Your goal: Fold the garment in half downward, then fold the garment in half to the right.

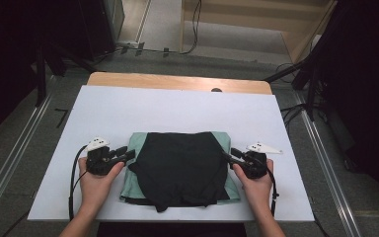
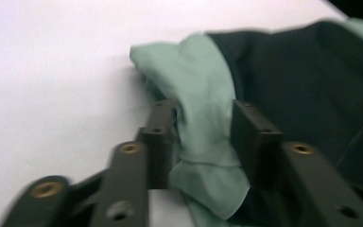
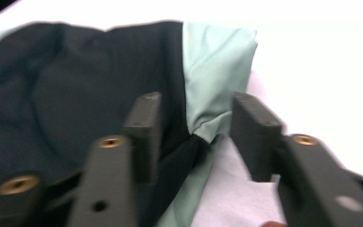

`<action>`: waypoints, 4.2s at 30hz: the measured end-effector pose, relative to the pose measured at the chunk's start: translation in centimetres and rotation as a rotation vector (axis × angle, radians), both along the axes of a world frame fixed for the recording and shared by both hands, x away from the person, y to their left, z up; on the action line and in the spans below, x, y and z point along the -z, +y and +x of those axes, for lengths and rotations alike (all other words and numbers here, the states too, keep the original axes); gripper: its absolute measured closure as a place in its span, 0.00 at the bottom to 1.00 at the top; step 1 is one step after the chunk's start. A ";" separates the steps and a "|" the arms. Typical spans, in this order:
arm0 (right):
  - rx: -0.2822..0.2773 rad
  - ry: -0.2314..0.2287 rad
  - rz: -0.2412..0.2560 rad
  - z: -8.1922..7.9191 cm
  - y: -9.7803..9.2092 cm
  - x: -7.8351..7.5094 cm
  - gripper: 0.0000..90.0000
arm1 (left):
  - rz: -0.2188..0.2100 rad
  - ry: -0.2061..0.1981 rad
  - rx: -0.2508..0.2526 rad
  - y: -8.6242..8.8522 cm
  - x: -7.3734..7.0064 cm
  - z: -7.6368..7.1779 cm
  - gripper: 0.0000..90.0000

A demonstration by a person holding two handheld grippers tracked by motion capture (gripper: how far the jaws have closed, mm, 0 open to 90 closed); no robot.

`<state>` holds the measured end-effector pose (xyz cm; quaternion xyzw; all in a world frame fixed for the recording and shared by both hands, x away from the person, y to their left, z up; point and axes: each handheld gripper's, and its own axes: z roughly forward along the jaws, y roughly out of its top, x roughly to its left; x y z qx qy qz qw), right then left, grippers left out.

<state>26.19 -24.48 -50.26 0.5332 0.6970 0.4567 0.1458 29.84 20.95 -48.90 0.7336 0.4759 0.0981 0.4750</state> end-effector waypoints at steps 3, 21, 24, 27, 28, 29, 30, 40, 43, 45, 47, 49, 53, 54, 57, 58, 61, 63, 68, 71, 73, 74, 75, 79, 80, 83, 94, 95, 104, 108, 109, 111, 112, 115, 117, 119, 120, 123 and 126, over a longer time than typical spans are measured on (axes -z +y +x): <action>-0.026 -0.042 -0.007 -1.4 0.0 -1.0 0.50 | 0.003 -0.051 0.016 -0.3 -0.9 -1.2 0.57; -0.210 0.063 -0.159 -7.5 4.9 1.2 0.85 | 0.189 0.042 0.249 -5.5 1.6 -7.5 0.86; -0.224 0.080 -0.173 -7.3 4.8 1.7 0.94 | 0.236 0.029 0.262 -5.7 1.7 -7.6 1.00; -0.239 0.095 -0.154 -7.3 4.2 1.8 0.96 | 0.260 0.013 0.267 -5.8 1.6 -7.7 1.00; -0.237 0.104 -0.153 -7.3 4.0 1.8 0.97 | 0.249 0.020 0.266 -5.6 1.6 -7.7 1.00; -0.239 0.104 -0.152 -7.3 3.9 1.8 0.97 | 0.230 0.031 0.264 -5.4 1.7 -7.6 1.00; -0.243 0.102 -0.154 -7.3 3.8 1.8 0.97 | 0.215 0.043 0.259 -5.2 1.7 -7.5 1.00; -0.267 -0.053 -0.075 -8.1 3.0 -0.2 0.75 | 0.099 -0.016 0.245 -3.5 0.5 -7.5 0.82; -0.254 -0.081 -0.073 -8.1 3.0 -0.6 0.65 | 0.079 -0.041 0.221 -3.0 0.0 -7.7 0.69; -0.252 -0.097 -0.067 -8.1 3.0 -0.8 0.59 | 0.070 -0.049 0.206 -2.8 -0.2 -7.8 0.61; -0.255 -0.104 -0.067 -8.0 3.1 -1.0 0.53 | 0.077 -0.060 0.196 -2.6 -0.4 -7.9 0.53; -0.262 -0.117 -0.055 -7.9 3.3 -1.3 0.48 | 0.065 -0.069 0.194 -2.4 -0.5 -7.8 0.47; -0.269 -0.132 -0.047 -8.0 3.9 -1.6 0.35 | 0.058 -0.082 0.174 -2.1 -0.9 -7.3 0.38; -0.271 -0.138 -0.045 -7.9 4.1 -1.6 0.29 | 0.051 -0.087 0.176 -2.0 -1.0 -7.1 0.36; -0.273 -0.127 -0.035 -7.9 4.7 -1.8 0.09 | 0.053 -0.098 0.161 -1.8 -1.5 -6.5 0.25; -0.277 -0.127 -0.031 -7.8 4.9 -1.8 0.06 | 0.048 -0.102 0.162 -1.6 -1.7 -6.2 0.24; -0.291 -0.125 -0.022 -7.7 5.4 -1.9 0.00 | 0.040 -0.107 0.155 -1.4 -2.1 -5.6 0.11; -0.302 -0.129 -0.017 -7.7 5.8 -2.0 0.00 | 0.042 -0.111 0.149 -1.3 -2.3 -5.2 0.01; -0.318 -0.135 0.003 -7.6 7.1 -2.3 0.00 | 0.030 -0.136 0.160 -1.0 -3.0 -4.2 0.00; -0.326 -0.146 -0.002 -7.6 8.2 -2.7 0.00 | 0.030 -0.151 0.163 -0.8 -3.6 -3.2 0.00; -0.340 -0.147 0.001 -7.5 9.0 -2.8 0.00 | 0.036 -0.155 0.158 -0.6 -4.0 -2.4 0.00; -0.347 -0.146 0.001 -7.5 9.4 -2.9 0.00 | 0.031 -0.153 0.157 -0.6 -4.2 -1.9 0.00; -0.354 -0.147 -0.004 -7.4 9.8 -2.9 0.00 | 0.023 -0.151 0.154 -0.5 -4.4 -1.4 0.00; -0.389 -0.145 -0.008 -7.3 11.7 -3.1 0.00 | 0.020 -0.161 0.147 -0.4 -5.0 0.4 0.00; -0.395 -0.144 -0.006 -7.3 12.3 -3.2 0.00 | 0.022 -0.163 0.149 -0.4 -5.2 0.9 0.00; -0.420 -0.143 -0.001 -7.1 13.8 -3.4 0.00 | 0.034 -0.163 0.149 -0.5 -5.3 2.1 0.00; -0.500 -0.113 -0.035 -6.6 19.9 -2.3 0.03 | 0.030 -0.085 0.165 -0.2 -3.6 5.4 0.00; -0.502 -0.108 -0.037 -6.6 20.2 -2.2 0.03 | 0.027 -0.079 0.166 -0.2 -3.3 5.6 0.00; -0.543 -0.068 -0.073 -6.2 23.5 -0.8 0.05 | 0.023 -0.070 0.172 0.3 -3.0 6.1 0.00; -0.551 -0.063 -0.101 -6.0 24.5 -0.5 0.07 | 0.023 -0.068 0.169 0.6 -3.0 6.2 0.02; -0.551 -0.060 -0.105 -6.0 24.7 -0.4 0.07 | 0.019 -0.066 0.165 0.6 -2.9 6.2 0.02; -0.546 -0.056 -0.121 -5.9 25.0 -0.2 0.11 | 0.017 -0.066 0.165 0.7 -3.0 6.2 0.02; -0.538 -0.056 -0.133 -5.9 25.2 -0.2 0.12 | 0.014 -0.065 0.166 0.7 -3.0 6.2 0.02; -0.533 -0.047 -0.144 -5.8 25.8 0.0 0.12 | 0.014 -0.068 0.167 0.8 -3.0 6.2 0.02; -0.533 -0.049 -0.145 -5.7 26.0 0.1 0.12 | 0.012 -0.069 0.169 0.8 -3.0 6.2 0.02; -0.537 -0.041 -0.142 -5.7 26.1 0.3 0.12 | 0.015 -0.067 0.169 0.8 -2.9 6.3 0.02; -0.535 -0.033 -0.151 -5.6 26.3 0.4 0.12 | 0.016 -0.065 0.169 0.8 -2.9 6.3 0.02; -0.523 -0.026 -0.171 -5.6 26.5 0.6 0.13 | 0.016 -0.063 0.169 0.8 -2.9 6.3 0.02; -0.516 -0.009 -0.184 -5.6 26.7 0.7 0.15 | 0.016 -0.059 0.175 0.7 -2.9 6.3 0.02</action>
